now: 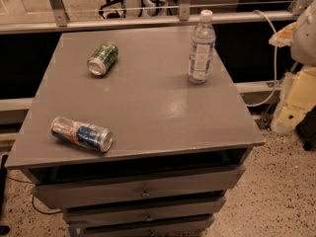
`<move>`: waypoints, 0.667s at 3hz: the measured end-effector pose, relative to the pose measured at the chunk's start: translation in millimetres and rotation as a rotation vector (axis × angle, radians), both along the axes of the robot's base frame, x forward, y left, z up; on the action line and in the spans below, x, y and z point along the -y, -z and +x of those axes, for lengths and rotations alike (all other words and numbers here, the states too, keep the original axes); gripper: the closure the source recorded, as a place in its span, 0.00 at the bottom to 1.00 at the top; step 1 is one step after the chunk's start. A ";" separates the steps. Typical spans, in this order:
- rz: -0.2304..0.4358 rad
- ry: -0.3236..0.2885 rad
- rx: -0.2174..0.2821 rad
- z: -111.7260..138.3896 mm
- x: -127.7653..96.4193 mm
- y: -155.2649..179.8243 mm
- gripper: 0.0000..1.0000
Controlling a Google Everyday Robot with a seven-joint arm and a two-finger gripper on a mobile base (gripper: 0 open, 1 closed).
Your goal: Move blue plastic bottle near green can
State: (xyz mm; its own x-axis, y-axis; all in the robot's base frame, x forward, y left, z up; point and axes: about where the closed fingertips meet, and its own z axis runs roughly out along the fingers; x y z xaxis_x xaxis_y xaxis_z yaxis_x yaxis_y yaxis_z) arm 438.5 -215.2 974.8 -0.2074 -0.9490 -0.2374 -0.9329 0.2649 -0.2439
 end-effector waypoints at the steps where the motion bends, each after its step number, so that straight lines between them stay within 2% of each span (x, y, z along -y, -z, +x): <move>1: 0.086 -0.007 0.022 19.2 -9.0 15.7 0.00; 2: 0.210 0.027 0.079 63.0 -20.3 38.1 0.00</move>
Offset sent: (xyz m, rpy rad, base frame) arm 0.1345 0.0296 -0.0593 0.3834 -0.2014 -0.0920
